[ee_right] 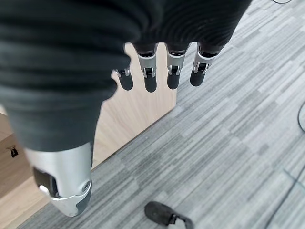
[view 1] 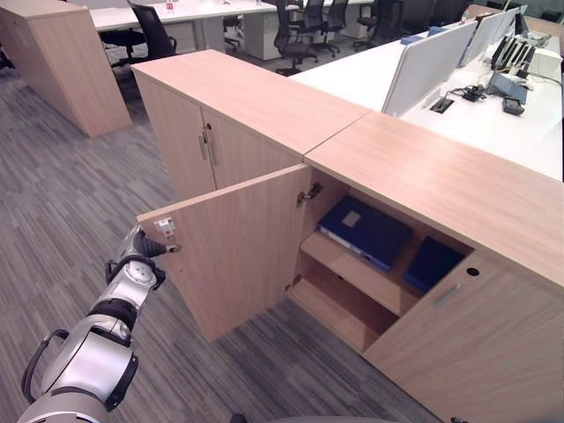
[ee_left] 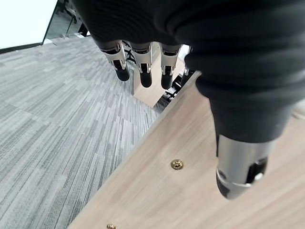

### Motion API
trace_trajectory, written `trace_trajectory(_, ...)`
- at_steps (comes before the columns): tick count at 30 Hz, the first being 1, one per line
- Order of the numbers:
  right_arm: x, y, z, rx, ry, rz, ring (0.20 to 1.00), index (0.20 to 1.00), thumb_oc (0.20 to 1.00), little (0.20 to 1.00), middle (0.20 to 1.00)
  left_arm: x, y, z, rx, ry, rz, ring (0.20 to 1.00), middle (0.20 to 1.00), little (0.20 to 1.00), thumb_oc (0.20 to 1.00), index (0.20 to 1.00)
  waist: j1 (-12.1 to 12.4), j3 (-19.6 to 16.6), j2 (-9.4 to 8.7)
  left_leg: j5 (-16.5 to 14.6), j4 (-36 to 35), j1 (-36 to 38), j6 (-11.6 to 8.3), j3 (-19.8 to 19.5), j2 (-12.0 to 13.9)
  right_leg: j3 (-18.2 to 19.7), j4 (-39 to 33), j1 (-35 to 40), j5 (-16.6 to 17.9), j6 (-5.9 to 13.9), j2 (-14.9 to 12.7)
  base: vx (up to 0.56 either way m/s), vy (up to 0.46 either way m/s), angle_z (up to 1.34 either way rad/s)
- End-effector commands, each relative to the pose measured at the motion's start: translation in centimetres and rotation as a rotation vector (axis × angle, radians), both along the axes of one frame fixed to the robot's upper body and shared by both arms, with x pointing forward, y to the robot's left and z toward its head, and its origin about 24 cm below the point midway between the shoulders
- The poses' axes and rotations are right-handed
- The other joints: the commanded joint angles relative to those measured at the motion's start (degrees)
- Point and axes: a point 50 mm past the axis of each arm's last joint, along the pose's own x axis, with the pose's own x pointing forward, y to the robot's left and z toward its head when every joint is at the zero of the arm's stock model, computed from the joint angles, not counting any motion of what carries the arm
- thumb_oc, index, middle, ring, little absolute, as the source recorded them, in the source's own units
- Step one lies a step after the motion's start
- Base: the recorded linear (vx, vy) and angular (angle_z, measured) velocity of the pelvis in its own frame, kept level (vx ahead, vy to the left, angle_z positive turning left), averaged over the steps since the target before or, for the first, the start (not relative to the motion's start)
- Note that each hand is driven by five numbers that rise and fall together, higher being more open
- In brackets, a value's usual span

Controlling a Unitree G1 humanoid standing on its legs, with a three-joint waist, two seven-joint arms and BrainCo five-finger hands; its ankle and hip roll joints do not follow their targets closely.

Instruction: Put the empty folder in the office cabinet

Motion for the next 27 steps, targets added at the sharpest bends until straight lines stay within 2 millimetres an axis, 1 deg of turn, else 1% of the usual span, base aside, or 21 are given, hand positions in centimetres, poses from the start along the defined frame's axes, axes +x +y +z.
trace_trajectory(1, 2.9, -0.8, 0.8, -0.045, -0.064, 0.0, 1.0, 1.0, 1.0, 1.0, 1.0, 5.1, -16.7, 4.0, -0.172, -0.207, -0.586, 1.0, 1.0, 1.0, 1.0, 1.0, -4.3, 1.0, 0.93, -9.4, 0.7, 4.4, 0.31, -1.2, 1.7, -0.9, -0.6, -2.9, 2.8, 3.84, -1.5, 0.0, 0.0, 0.0)
trace_trajectory(2, 3.0, -0.7, 0.8, -0.05, -0.064, 0.002, 1.0, 1.0, 1.0, 1.0, 1.0, 4.0, -18.7, 2.6, -0.164, -0.154, -0.691, 1.0, 1.0, 1.0, 1.0, 1.0, -4.2, 1.4, 0.95, -9.5, 0.7, 4.6, 0.32, -1.3, 1.8, -1.2, -0.6, -2.5, 2.7, 3.81, -1.5, 0.0, 0.0, 0.0)
trace_trajectory(3, 3.0, -0.7, 0.8, -0.049, -0.064, 0.002, 1.0, 1.0, 1.0, 1.0, 1.0, 4.0, -18.7, 2.6, -0.163, -0.154, -0.691, 1.0, 1.0, 1.0, 1.0, 1.0, -4.2, 1.2, 0.89, -9.4, 0.7, 4.4, 0.33, -1.3, 1.7, -1.2, -0.6, -2.7, 2.7, 3.79, -1.5, 0.01, 0.006, 0.05)
trace_trajectory(4, 3.2, -0.6, 0.8, -0.055, -0.069, 0.002, 1.0, 1.0, 1.0, 1.0, 1.0, 2.7, -20.3, 1.2, -0.194, -0.108, -0.759, 1.0, 1.0, 1.0, 1.0, 1.0, -4.2, 1.3, 0.9, -9.6, 0.7, 4.4, 0.39, -1.4, 1.7, -1.3, -0.6, -2.6, 2.6, 3.77, -1.6, 0.01, 0.006, 0.06)
trace_trajectory(5, 3.4, -0.5, 0.8, -0.055, -0.073, 0.003, 1.0, 1.0, 1.0, 1.0, 1.0, 2.1, -21.2, 0.5, -0.227, -0.081, -0.787, 1.0, 1.0, 1.0, 1.0, 1.0, -4.2, 1.4, 0.93, -9.6, 0.7, 4.4, 0.42, -1.5, 1.7, -1.4, -0.6, -2.5, 2.5, 3.75, -1.6, 0.03, 0.01, 0.04)
trace_trajectory(6, 3.6, -0.4, 0.8, -0.057, -0.076, 0.006, 1.0, 1.0, 1.0, 1.0, 1.0, 1.4, -22.3, 0.0, -0.264, -0.065, -0.823, 1.0, 1.0, 1.0, 1.0, 1.0, -4.2, 1.7, 1.06, -9.8, 0.7, 4.6, 0.44, -1.7, 1.7, -1.6, -0.6, -2.1, 2.4, 3.74, -1.5, 0.0, 0.0, 0.0)
trace_trajectory(7, 3.6, -0.4, 0.8, -0.056, -0.076, 0.006, 1.0, 1.0, 1.0, 1.0, 1.0, 1.4, -22.3, 0.0, -0.263, -0.066, -0.823, 1.0, 1.0, 1.0, 1.0, 1.0, -4.2, 1.6, 1.0, -9.6, 0.7, 4.4, 0.45, -1.7, 1.7, -1.5, -0.6, -2.3, 2.4, 3.71, -1.6, 0.0, 0.0, 0.0)
trace_trajectory(8, 3.8, -0.4, 0.8, -0.059, -0.08, 0.009, 1.0, 1.0, 1.0, 1.0, 1.0, 0.7, -23.4, -0.2, -0.307, -0.059, -0.864, 1.0, 1.0, 1.0, 1.0, 1.0, -4.2, 1.9, 1.09, -9.8, 0.7, 4.6, 0.49, -1.9, 1.7, -1.6, -0.6, -2.1, 2.3, 3.69, -1.5, -0.01, 0.003, 0.07)
trace_trajectory(9, 4.3, -0.2, 0.9, -0.061, -0.095, 0.019, 1.0, 1.0, 1.0, 1.0, 1.0, -0.3, -24.9, 0.1, -0.368, -0.069, -0.938, 1.0, 1.0, 1.0, 1.0, 1.0, -4.1, 2.0, 1.07, -9.6, 0.7, 4.1, 0.58, -2.2, 1.6, -1.6, -0.6, -2.4, 2.3, 3.65, -1.5, 0.0, 0.004, 0.09)
trace_trajectory(11, 4.8, 0.0, 1.0, -0.062, -0.107, 0.031, 1.0, 1.0, 1.0, 1.0, 1.0, -1.2, -26.6, 1.4, -0.411, -0.102, -1.05, 1.0, 1.0, 1.0, 1.0, 1.0, -4.1, 2.4, 1.19, -9.6, 0.7, 3.8, 0.62, -2.4, 1.5, -1.8, -0.6, -2.6, 2.3, 3.68, -1.6, -0.01, 0.003, 0.11)
trace_trajectory(12, 4.8, 0.1, 0.9, -0.061, -0.107, 0.032, 1.0, 1.0, 1.0, 1.0, 1.0, -1.2, -26.6, 1.4, -0.411, -0.101, -1.05, 1.0, 1.0, 1.0, 1.0, 1.0, -4.1, 2.4, 1.15, -9.6, 0.7, 3.8, 0.62, -2.4, 1.5, -1.8, -0.6, -2.6, 2.3, 3.68, -1.6, 0.0, 0.004, 0.21)
trace_trajectory(14, 5.0, 0.4, 0.8, -0.057, -0.108, 0.041, 1.0, 1.0, 1.0, 1.0, 1.0, -2.3, -28.1, 3.0, -0.489, -0.142, -1.162, 1.0, 1.0, 1.0, 1.0, 1.0, -4.0, 2.7, 1.26, -9.6, 0.7, 3.4, 0.67, -2.7, 1.5, -2.0, -0.6, -2.8, 2.2, 3.67, -1.6, 0.0, 0.001, 0.23)
trace_trajectory(16, 4.9, 0.7, 0.7, -0.049, -0.109, 0.042, 1.0, 1.0, 1.0, 1.0, 1.0, -3.0, -28.8, 4.1, -0.529, -0.161, -1.228, 1.0, 1.0, 1.0, 1.0, 1.0, -4.0, 2.8, 1.33, -9.6, 0.7, 3.3, 0.69, -2.8, 1.5, -2.1, -0.6, -2.9, 2.2, 3.66, -1.6, 0.0, 0.002, 0.17)
trace_trajectory(17, 4.9, 0.7, 0.7, -0.049, -0.109, 0.042, 1.0, 1.0, 1.0, 1.0, 1.0, -3.0, -28.7, 4.1, -0.53, -0.16, -1.228, 1.0, 1.0, 1.0, 1.0, 1.0, -4.0, 2.8, 1.29, -9.6, 0.7, 3.2, 0.69, -2.8, 1.5, -2.1, -0.6, -3.0, 2.2, 3.66, -1.6, 0.01, 0.004, 0.06)
trace_trajectory(18, 4.5, 0.9, 0.5, -0.036, -0.101, 0.038, 1.0, 1.0, 1.0, 1.0, 1.0, -3.8, -29.1, 5.4, -0.596, -0.182, -1.296, 1.0, 1.0, 1.0, 1.0, 1.0, -4.0, 2.9, 1.37, -9.6, 0.7, 3.1, 0.67, -2.8, 1.4, -2.2, -0.6, -3.0, 2.2, 3.72, -1.7, 0.0, 0.002, -0.04)
trace_trajectory(21, 3.2, 1.7, -0.1, -0.005, -0.061, 0.037, 1.0, 1.0, 1.0, 1.0, 1.0, -4.6, -29.1, 6.3, -0.713, -0.183, -1.334, 1.0, 1.0, 1.0, 1.0, 1.0, -3.9, 2.9, 1.34, -9.6, 0.7, 3.0, 0.67, -2.8, 1.5, -2.3, -0.6, -3.0, 2.2, 3.7, -1.7, 0.01, 0.005, -0.21)
trace_trajectory(22, 3.2, 1.7, -0.1, -0.005, -0.061, 0.037, 1.0, 1.0, 1.0, 1.0, 1.0, -4.6, -29.1, 6.3, -0.712, -0.183, -1.334, 1.0, 1.0, 1.0, 1.0, 1.0, -3.9, 2.9, 1.33, -9.6, 0.7, 3.0, 0.67, -2.8, 1.5, -2.3, -0.6, -3.0, 2.2, 3.7, -1.7, 0.01, 0.004, -0.23)
trace_trajectory(24, 1.5, 2.6, -0.8, 0.035, 0.001, 0.044, 1.0, 1.0, 1.0, 1.0, 1.0, -4.9, -29.1, 6.9, -0.779, -0.196, -1.341, 1.0, 1.0, 1.0, 1.0, 1.0, -4.0, 2.8, 1.27, -9.6, 0.7, 2.9, 0.63, -2.8, 1.4, -2.3, -0.6, -3.0, 2.1, 3.64, -1.7, 0.0, 0.001, -0.18)
trace_trajectory(25, 1.5, 2.6, -0.8, 0.035, 0.001, 0.044, 1.0, 1.0, 1.0, 1.0, 1.0, -4.9, -29.1, 6.9, -0.779, -0.196, -1.341, 1.0, 1.0, 1.0, 1.0, 1.0, -4.0, 2.8, 1.27, -9.6, 0.7, 2.9, 0.63, -2.8, 1.4, -2.4, -0.6, -3.0, 2.1, 3.64, -1.7, 0.01, -0.007, -0.2)
trace_trajectory(26, -0.4, 3.1, -1.3, 0.062, 0.089, 0.049, 1.0, 1.0, 1.0, 1.0, 1.0, -5.1, -29.1, 7.4, -0.809, -0.204, -1.354, 1.0, 1.0, 1.0, 1.0, 1.0, -3.9, 2.7, 1.23, -9.6, 0.7, 2.9, 0.58, -2.9, 1.5, -2.5, -0.6, -2.9, 2.0, 3.58, -1.7, 0.01, -0.01, -0.13)
trace_trajectory(27, -1.2, 3.3, -1.4, 0.072, 0.121, 0.051, 1.0, 1.0, 1.0, 1.0, 1.0, -5.2, -29.1, 7.5, -0.817, -0.201, -1.356, 1.0, 1.0, 1.0, 1.0, 1.0, -3.8, 2.7, 1.22, -9.6, 0.7, 2.9, 0.54, -3.0, 1.5, -2.6, -0.6, -2.9, 1.9, 3.54, -1.7, 0.01, -0.017, -0.15)
